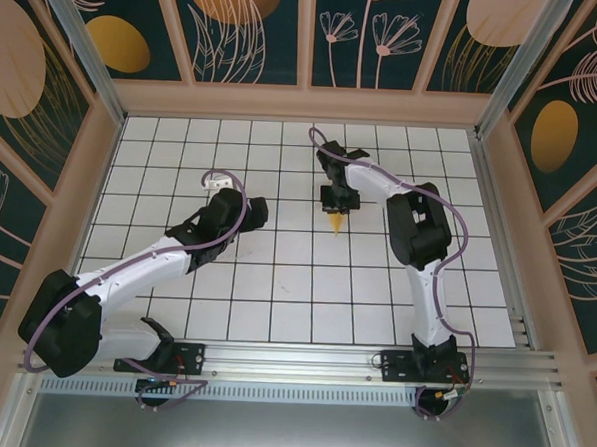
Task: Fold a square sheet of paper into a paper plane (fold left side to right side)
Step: Place the paper plane at the center of the table.
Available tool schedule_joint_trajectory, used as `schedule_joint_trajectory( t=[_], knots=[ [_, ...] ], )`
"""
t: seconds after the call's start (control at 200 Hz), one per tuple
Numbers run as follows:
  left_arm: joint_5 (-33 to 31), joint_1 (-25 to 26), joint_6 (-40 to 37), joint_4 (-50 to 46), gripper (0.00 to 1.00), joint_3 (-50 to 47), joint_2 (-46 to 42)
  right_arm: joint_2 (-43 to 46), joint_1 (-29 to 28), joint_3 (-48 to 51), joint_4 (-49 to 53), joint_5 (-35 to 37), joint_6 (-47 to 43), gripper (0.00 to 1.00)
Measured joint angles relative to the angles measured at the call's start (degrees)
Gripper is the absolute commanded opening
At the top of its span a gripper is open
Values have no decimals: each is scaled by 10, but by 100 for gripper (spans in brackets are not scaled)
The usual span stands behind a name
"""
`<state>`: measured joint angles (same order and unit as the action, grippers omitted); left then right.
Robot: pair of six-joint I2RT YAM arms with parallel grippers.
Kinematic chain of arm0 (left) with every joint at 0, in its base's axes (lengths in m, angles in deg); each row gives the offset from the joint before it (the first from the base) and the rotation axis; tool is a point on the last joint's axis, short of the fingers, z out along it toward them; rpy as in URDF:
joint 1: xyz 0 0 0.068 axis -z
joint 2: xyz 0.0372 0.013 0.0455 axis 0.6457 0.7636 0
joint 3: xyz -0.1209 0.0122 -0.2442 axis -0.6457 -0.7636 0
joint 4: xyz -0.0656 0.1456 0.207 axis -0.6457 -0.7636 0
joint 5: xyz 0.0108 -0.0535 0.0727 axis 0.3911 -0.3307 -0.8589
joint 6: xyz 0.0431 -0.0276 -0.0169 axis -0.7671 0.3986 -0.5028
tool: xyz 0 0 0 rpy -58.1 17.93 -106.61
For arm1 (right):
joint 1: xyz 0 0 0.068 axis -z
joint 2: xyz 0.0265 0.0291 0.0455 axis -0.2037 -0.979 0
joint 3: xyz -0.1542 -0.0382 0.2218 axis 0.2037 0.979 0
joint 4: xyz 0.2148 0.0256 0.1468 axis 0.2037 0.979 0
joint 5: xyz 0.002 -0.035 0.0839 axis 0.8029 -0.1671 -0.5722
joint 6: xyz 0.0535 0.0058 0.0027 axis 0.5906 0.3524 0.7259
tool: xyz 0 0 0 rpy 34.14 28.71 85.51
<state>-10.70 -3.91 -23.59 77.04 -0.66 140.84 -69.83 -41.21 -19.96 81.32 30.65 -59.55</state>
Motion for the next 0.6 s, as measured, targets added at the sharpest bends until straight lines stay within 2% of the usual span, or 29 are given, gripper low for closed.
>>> schedule_joint_trajectory(
  t=[0.601],
  knots=[
    [0, 0, 0, 0, 98, 0, 0, 0, -29, 0, 3, -5, 6, 16]
  ],
)
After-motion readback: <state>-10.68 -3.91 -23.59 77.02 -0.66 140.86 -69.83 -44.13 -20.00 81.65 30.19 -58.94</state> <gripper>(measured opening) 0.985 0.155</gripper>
